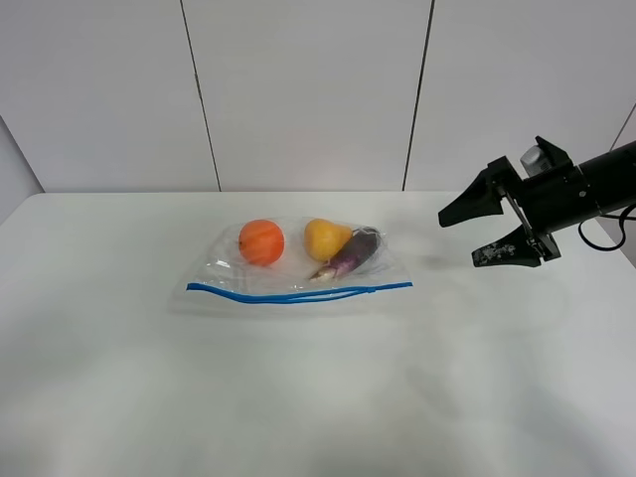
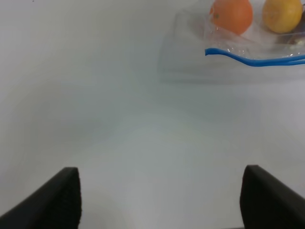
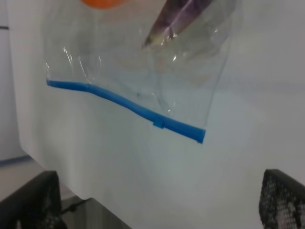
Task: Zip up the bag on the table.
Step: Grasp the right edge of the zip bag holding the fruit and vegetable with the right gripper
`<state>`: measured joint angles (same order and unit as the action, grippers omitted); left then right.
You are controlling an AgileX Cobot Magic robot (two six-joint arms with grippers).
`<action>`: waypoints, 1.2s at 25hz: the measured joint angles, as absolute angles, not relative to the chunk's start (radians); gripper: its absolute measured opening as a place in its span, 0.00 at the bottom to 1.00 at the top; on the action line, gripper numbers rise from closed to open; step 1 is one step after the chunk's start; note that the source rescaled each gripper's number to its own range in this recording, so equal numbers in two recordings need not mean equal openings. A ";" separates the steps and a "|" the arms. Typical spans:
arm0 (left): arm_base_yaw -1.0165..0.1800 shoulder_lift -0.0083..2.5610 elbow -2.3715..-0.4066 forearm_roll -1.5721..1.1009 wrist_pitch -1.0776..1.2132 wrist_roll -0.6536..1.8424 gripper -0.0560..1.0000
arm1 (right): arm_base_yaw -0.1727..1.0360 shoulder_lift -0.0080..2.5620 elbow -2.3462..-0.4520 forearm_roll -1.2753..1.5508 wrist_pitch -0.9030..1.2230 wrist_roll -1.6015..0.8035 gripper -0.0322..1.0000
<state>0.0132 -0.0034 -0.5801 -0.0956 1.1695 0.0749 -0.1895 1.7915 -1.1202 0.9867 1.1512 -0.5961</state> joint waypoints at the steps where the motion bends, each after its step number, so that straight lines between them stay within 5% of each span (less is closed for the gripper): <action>1: 0.013 -0.003 -0.580 -0.096 1.169 0.075 0.89 | -0.190 1.807 -1.120 0.992 1.162 -0.599 0.94; 25: 0.013 -0.003 -0.580 -0.095 1.169 0.075 0.89 | -0.103 2.090 -1.120 1.209 1.196 -0.692 0.94; 30: 0.013 -0.003 -0.580 -0.095 1.169 0.075 0.89 | -0.085 2.115 -1.121 1.262 1.201 -0.696 0.82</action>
<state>0.0132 -0.0034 -0.5801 -0.0948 1.1695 0.0749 -0.0850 2.1153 -1.1213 1.2620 1.2010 -0.6959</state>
